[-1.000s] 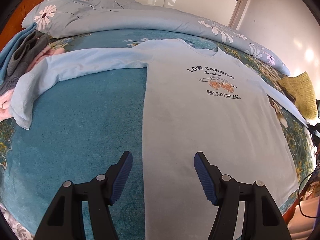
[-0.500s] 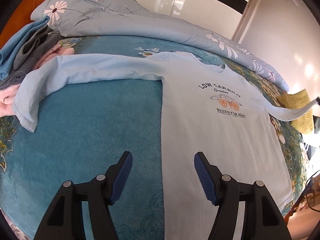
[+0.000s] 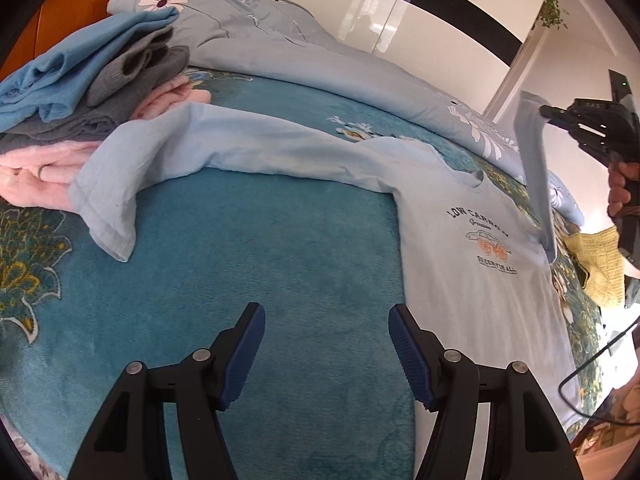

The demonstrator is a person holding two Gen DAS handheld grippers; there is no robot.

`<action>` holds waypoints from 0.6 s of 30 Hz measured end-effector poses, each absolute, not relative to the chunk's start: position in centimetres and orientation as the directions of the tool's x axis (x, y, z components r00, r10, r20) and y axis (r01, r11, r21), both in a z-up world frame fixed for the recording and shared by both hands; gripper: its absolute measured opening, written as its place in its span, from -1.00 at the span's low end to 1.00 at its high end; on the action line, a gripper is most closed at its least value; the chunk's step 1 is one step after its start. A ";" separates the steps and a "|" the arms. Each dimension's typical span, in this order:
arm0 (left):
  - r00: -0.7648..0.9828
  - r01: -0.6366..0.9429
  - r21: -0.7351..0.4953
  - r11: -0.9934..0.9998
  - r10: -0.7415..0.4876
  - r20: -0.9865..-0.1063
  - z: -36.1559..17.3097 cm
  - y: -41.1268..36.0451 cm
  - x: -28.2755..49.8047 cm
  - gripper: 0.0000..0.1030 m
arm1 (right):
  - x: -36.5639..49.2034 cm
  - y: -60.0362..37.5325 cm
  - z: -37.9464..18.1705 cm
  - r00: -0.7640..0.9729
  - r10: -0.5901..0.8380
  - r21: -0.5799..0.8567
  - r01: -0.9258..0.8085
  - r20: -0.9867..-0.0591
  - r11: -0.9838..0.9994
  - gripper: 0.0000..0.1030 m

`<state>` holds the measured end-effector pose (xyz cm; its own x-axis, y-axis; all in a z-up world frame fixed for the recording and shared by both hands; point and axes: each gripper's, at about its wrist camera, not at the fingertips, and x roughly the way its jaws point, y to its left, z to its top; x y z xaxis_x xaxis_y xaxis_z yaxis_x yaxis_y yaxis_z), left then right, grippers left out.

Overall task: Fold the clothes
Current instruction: 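Fold the held sleeve across the sweatshirt body with the right tool and release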

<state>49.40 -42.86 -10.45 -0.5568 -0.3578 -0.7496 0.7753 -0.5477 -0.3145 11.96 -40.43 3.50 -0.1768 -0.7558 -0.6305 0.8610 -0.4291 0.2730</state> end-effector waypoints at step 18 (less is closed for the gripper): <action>-0.523 0.807 -0.303 -0.508 -0.374 -0.766 -11.5 -45.2 51.2 0.34 | 21.8 -49.1 -11.6 0.038 -0.577 0.266 0.911 -0.816 -0.316 -0.83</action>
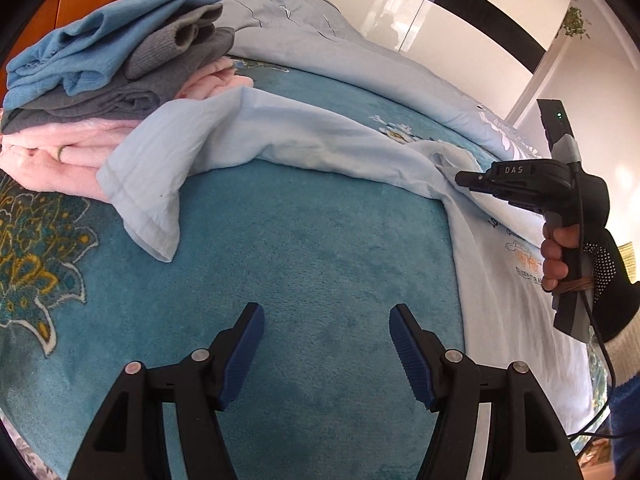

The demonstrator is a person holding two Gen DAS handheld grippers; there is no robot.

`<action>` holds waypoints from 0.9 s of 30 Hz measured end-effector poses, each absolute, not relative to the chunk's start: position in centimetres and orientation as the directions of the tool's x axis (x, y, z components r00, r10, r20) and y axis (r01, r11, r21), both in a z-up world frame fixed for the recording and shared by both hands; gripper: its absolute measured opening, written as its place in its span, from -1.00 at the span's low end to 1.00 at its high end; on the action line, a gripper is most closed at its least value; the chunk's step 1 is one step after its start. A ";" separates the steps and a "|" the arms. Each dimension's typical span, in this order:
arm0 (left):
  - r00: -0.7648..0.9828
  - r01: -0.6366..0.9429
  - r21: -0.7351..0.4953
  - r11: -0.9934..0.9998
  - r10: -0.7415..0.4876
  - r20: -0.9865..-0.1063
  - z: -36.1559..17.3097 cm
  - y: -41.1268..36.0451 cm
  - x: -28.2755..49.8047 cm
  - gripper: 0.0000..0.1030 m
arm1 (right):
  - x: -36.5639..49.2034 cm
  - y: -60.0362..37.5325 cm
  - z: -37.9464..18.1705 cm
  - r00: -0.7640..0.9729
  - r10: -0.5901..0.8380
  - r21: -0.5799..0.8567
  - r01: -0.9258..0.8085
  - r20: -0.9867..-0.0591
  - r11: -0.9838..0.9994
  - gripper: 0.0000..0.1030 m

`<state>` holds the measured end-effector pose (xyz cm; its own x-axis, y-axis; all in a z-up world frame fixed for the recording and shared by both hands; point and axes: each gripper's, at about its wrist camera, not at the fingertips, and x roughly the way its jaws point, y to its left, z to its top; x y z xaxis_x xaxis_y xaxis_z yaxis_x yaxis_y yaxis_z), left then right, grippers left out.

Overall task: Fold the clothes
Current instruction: 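Fold the held sleeve across the sweatshirt body with the right tool and release, then grasp the other sleeve cuff near the clothes stack with the left tool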

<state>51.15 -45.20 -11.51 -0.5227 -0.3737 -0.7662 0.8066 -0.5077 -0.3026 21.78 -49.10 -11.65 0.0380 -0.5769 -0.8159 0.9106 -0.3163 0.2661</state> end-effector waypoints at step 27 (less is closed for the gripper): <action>-0.602 0.622 -0.346 -0.702 -0.147 -0.785 -11.2 -52.3 28.6 0.34 | 1.4 -30.8 -11.9 -0.046 -0.642 0.422 0.718 -0.765 -0.554 -0.28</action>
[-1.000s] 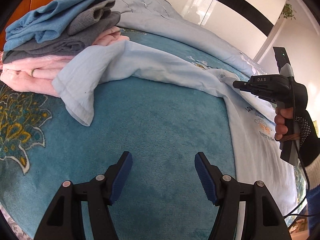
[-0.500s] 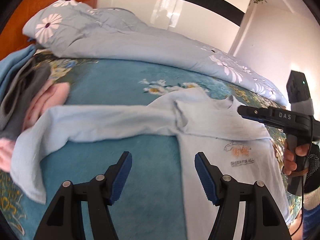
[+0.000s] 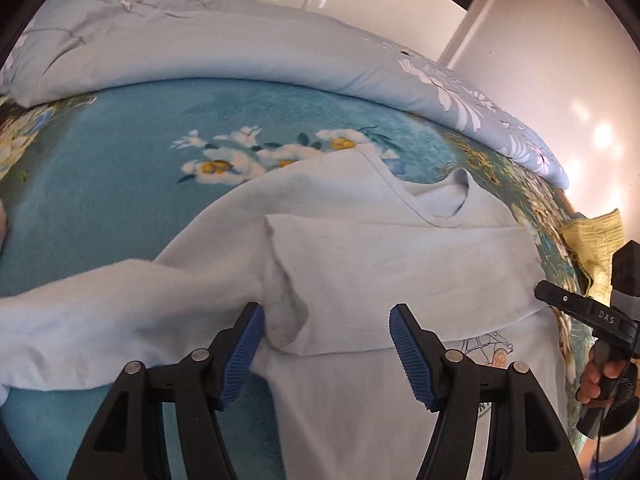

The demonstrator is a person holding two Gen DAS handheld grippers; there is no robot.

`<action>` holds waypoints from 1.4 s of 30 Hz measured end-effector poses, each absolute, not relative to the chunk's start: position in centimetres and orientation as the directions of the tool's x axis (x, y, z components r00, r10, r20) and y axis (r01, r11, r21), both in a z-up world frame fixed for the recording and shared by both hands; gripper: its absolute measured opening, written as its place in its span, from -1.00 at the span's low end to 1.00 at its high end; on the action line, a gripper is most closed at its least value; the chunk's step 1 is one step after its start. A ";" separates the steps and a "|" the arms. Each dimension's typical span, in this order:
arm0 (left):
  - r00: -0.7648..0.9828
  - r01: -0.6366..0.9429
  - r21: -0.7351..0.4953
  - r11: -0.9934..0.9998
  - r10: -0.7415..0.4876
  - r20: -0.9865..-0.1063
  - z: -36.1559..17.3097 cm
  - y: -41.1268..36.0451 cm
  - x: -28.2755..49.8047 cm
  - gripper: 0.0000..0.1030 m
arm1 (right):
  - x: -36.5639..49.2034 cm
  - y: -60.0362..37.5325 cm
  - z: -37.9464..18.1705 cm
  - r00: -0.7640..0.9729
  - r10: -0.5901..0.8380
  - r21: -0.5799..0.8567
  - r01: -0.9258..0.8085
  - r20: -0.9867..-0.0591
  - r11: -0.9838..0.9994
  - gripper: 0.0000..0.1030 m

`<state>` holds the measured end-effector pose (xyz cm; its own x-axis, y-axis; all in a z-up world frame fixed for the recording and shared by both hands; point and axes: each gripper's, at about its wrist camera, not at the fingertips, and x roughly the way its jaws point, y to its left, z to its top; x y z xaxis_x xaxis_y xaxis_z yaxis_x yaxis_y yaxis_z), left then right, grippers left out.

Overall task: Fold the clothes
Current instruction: 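Grasp the other sleeve cuff near the clothes stack with the left tool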

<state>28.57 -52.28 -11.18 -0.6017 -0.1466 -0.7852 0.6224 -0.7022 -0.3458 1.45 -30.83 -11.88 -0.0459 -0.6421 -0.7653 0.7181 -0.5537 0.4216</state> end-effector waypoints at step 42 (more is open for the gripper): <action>-0.764 0.639 -0.503 -0.582 -0.401 -0.506 9.8 -55.8 55.2 -0.89 | 7.8 -27.2 -7.1 0.017 -0.695 0.478 0.739 -0.718 -0.475 -0.28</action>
<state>55.20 -55.78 9.84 -0.7637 -0.4013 -0.5057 0.6390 -0.5816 -0.5034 7.79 -27.24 -7.08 0.0173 -0.6955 -0.7184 0.7387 -0.4753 0.4779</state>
